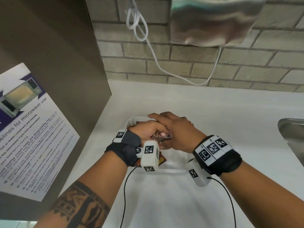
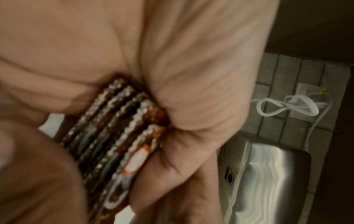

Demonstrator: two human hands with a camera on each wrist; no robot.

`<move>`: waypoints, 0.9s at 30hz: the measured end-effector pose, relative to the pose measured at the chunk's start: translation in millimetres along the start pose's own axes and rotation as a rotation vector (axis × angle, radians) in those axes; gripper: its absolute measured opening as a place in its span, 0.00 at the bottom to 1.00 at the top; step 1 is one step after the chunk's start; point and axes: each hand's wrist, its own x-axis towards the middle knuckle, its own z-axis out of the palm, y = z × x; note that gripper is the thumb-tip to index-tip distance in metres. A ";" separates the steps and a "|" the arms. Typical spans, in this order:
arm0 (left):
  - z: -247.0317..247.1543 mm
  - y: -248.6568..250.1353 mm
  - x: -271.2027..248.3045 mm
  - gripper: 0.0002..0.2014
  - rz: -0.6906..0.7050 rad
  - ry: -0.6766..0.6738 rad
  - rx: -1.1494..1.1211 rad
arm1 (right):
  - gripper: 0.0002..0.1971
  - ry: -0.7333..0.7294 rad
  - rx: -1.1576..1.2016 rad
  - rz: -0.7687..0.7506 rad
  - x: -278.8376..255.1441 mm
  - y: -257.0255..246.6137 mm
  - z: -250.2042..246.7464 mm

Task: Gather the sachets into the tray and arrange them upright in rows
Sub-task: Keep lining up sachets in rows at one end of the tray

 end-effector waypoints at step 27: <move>16.4 -19.9 26.3 0.19 0.290 -0.035 0.182 | 0.06 0.180 0.357 0.273 -17.5 49.0 -43.5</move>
